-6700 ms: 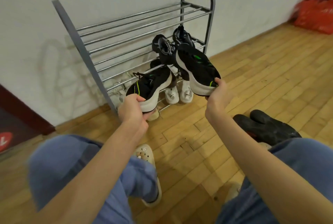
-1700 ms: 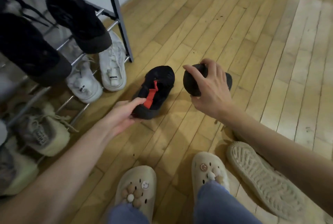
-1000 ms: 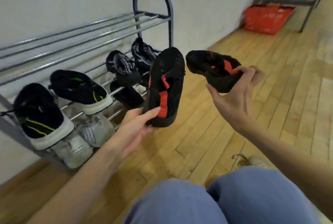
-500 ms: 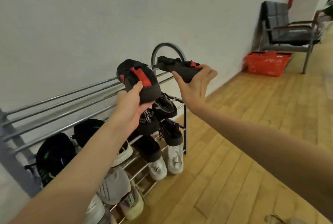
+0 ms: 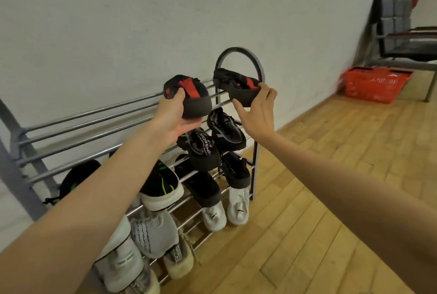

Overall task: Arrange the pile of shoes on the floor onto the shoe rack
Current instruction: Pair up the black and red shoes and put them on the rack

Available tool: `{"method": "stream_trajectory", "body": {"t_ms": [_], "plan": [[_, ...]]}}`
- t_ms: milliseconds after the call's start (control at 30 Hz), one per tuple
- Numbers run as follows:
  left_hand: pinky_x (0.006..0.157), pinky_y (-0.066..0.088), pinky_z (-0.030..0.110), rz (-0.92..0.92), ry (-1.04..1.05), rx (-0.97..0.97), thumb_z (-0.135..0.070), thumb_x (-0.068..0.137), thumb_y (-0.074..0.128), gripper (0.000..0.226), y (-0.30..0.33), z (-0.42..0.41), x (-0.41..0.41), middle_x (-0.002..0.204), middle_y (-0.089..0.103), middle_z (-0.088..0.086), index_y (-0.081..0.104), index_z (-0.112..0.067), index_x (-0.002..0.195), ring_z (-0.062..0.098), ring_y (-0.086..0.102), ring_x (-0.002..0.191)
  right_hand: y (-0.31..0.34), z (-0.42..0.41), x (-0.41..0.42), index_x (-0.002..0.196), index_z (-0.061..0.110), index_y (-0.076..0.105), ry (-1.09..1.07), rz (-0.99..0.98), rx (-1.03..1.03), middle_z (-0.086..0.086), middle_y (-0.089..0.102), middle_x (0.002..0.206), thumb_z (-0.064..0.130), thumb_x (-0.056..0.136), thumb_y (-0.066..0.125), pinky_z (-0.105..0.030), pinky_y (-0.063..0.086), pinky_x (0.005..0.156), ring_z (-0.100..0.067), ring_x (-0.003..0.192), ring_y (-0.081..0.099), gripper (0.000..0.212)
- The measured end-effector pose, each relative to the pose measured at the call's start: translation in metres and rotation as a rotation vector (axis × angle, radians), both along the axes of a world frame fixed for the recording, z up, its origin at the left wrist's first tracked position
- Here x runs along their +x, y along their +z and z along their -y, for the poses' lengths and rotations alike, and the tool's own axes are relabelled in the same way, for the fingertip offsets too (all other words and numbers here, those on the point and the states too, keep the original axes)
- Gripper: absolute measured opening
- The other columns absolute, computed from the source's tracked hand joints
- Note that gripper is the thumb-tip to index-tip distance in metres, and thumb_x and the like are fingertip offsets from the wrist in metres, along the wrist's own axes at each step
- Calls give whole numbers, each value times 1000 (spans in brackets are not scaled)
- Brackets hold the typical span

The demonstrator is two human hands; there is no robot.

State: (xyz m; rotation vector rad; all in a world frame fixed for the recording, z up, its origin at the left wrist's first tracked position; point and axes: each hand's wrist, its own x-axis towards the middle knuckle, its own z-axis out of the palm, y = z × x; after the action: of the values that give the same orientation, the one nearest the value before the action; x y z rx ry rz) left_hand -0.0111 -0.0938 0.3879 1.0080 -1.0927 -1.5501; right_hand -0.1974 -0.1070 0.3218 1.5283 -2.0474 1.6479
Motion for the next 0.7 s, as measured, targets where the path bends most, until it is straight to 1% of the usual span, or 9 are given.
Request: {"method": "stream_trajectory", "body": {"t_ms": [67,133,200,233,300,367,467,567,700], "plan": [[91,52,49,141,39,-26,-29,103,38,46,-3,-10,2,144,43,13,34,-12,145,41,60,111,0,-16,2,148,8,14,53,4,31,-16,26,143,30,88,63,-34,43,105,-30,125,43,80],[88,54,47,256,133,-118,-26,99,40,46,-9,-22,4,130,52,9,38,-10,143,36,64,105,-3,-35,5,151,9,3,119,13,104,-16,22,147,24,90,61,-31,38,104,-30,130,39,86],[85,55,48,400,254,-280,-30,88,46,49,-18,-36,7,115,56,1,47,-13,134,28,64,101,-8,-55,6,152,7,-2,163,-10,206,-17,19,151,24,92,58,-35,33,109,-31,136,32,87],[85,55,47,504,305,-376,-33,83,48,50,-24,-42,8,116,54,1,49,-16,129,25,63,100,-11,-65,6,152,6,-3,177,-34,265,-18,18,152,25,93,57,-36,30,111,-32,139,28,87],[84,54,41,677,351,-552,-29,85,53,40,-37,-58,6,123,49,4,50,-16,122,20,61,97,-17,-86,1,152,4,-5,201,-89,391,-18,16,154,29,96,53,-37,26,113,-32,142,22,85],[83,54,42,731,265,-669,-21,91,54,25,-50,-68,0,113,57,3,52,-15,115,18,62,90,-25,-107,-9,152,3,-5,218,-111,489,-19,13,155,32,99,48,-37,23,115,-32,144,19,81],[82,55,46,773,32,-655,-18,90,54,19,-69,-75,-17,95,65,-1,53,-18,109,16,65,86,-44,-141,-35,153,4,-3,219,-62,587,-17,9,158,36,101,41,-37,20,116,-31,146,17,75],[86,53,44,862,-130,-622,-17,91,53,26,-93,-78,-43,103,66,0,53,-16,117,18,65,91,-76,-174,-76,152,4,0,135,5,711,-20,12,157,37,101,40,-40,24,114,-35,142,26,73],[89,53,44,869,-267,-568,-13,87,53,32,-126,-85,-93,107,67,3,58,-12,119,21,64,98,-126,-223,-138,152,0,2,-6,119,861,-23,13,156,34,102,38,-42,21,115,-37,144,19,70]]}}
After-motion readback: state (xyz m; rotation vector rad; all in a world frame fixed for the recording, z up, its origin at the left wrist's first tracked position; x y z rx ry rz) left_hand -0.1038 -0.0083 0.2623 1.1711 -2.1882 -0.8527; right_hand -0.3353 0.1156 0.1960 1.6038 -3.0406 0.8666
